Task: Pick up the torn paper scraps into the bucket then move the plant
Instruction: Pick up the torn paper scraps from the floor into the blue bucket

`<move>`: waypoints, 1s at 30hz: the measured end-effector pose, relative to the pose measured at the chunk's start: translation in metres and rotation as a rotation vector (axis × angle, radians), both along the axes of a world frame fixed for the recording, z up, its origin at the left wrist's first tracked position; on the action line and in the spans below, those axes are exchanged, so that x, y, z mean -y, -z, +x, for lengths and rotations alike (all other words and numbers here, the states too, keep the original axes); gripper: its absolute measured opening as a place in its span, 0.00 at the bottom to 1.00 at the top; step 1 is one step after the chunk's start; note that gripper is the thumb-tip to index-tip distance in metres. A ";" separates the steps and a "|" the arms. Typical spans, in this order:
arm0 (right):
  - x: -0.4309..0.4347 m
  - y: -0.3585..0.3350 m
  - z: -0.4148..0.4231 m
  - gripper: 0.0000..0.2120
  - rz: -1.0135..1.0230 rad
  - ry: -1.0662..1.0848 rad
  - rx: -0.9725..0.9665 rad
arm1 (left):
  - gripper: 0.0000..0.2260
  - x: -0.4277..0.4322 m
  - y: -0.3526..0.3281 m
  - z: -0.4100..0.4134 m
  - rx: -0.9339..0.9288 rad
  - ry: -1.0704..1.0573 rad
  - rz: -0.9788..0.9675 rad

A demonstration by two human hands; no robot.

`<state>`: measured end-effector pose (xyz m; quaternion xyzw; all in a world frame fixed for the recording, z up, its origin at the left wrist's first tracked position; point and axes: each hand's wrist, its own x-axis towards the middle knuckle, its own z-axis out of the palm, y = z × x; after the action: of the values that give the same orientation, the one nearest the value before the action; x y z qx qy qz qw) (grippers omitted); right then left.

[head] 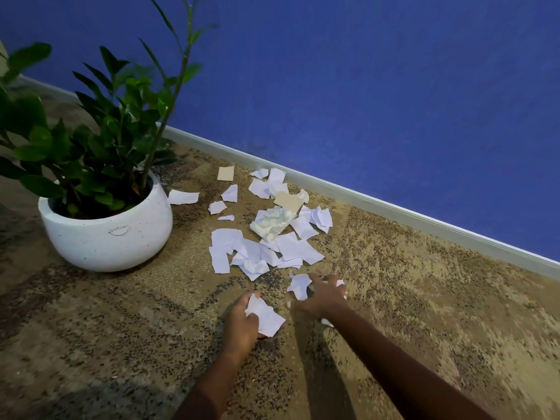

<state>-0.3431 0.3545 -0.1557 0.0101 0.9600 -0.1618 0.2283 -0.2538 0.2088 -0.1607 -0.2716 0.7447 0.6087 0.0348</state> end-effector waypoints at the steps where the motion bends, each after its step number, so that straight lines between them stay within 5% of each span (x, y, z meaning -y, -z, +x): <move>1: 0.005 0.000 0.007 0.33 0.039 -0.050 -0.047 | 0.23 0.001 -0.002 0.001 0.002 0.003 0.007; 4: 0.015 0.000 0.028 0.13 -0.072 -0.122 -0.190 | 0.23 0.003 -0.008 0.004 0.013 0.008 0.008; 10: 0.028 -0.018 0.042 0.02 -0.349 -0.140 -0.143 | 0.23 0.007 -0.017 0.013 0.027 0.013 0.048; 15: 0.057 -0.042 0.061 0.02 -0.715 -0.058 -0.195 | 0.14 0.002 -0.038 0.024 0.068 -0.085 0.362; 21: 0.084 -0.041 0.084 0.18 -0.659 -0.238 -0.205 | 0.18 -0.001 -0.056 0.032 0.061 -0.194 0.798; 26: 0.075 -0.037 0.080 0.23 -0.643 -0.253 -0.121 | 0.10 0.011 -0.048 0.034 0.077 -0.165 0.728; 30: 0.048 -0.029 0.058 0.19 -0.540 -0.134 -0.213 | 0.18 0.017 -0.041 0.034 0.091 -0.258 0.574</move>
<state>-0.2847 0.3061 -0.1269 -0.1315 0.8993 -0.3960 0.1307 -0.2194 0.1920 -0.1197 -0.3698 0.4996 0.7806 0.0656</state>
